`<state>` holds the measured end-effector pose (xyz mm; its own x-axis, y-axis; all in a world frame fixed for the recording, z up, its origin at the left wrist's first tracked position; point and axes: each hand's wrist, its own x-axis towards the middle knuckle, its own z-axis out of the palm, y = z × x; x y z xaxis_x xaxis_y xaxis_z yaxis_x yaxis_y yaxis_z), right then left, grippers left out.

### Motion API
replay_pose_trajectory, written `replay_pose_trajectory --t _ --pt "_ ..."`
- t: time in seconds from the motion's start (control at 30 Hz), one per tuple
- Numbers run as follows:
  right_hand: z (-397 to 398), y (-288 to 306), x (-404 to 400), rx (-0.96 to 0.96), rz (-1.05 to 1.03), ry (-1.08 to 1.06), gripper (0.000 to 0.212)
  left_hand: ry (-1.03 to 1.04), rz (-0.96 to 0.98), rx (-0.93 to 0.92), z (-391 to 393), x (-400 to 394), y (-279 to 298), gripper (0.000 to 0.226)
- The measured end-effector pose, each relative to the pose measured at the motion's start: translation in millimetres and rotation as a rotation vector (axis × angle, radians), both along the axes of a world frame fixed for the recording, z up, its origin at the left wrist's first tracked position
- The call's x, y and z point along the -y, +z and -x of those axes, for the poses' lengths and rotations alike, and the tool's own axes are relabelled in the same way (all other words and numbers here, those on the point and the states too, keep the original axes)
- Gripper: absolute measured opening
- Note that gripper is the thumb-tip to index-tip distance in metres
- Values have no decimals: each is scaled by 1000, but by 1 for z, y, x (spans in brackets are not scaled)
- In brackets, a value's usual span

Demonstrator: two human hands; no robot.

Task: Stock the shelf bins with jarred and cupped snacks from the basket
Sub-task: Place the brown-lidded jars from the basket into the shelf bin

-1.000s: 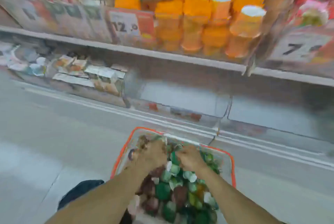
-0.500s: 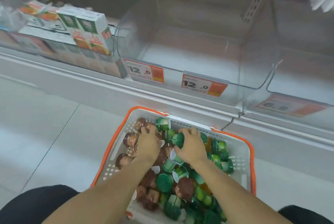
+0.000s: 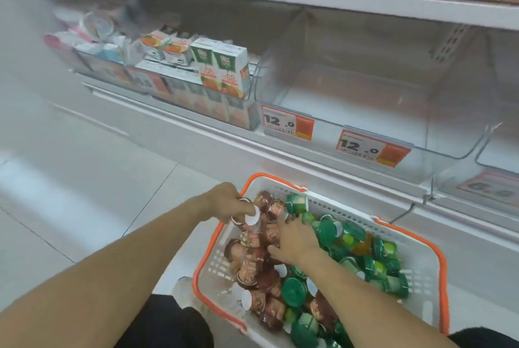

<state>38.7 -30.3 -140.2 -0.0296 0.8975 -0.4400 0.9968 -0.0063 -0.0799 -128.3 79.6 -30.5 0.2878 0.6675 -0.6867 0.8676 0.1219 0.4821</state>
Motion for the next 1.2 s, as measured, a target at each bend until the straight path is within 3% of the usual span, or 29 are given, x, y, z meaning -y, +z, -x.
replay_pose_trajectory --t 0.13,0.27,0.4,0.47,0.57,0.7,0.8,0.9,0.97,1.07,1.2 --pt "21 -7 9 125 30 -1 92 -75 81 42 19 10 23 33" --pt "23 2 20 -8 -22 -91 73 -134 74 95 20 28 31 22" --pt "6 38 23 -452 -25 -504 38 -180 121 182 12 35 49 47" --pt "-7 71 23 -720 16 -703 29 -178 171 285 9 36 61 49" --pt "-27 124 27 -1127 87 -924 30 -176 189 404 6 35 77 45" --pt "-44 179 31 -1537 57 -1031 31 -92 328 603 -4 37 89 35" --pt "-47 208 29 -1585 -27 -983 35 -80 399 716 -18 43 94 39" --pt "-49 227 27 -1506 -108 -858 39 -55 542 837 -34 45 102 33" --pt "-52 239 27 -1450 -177 -804 39 9 611 867 -43 44 106 43" --pt "-60 252 23 -1438 -240 -748 35 21 529 824 -54 41 107 54" --pt "-70 263 7 -1422 -305 -721 53 43 454 861 -62 39 109 54"
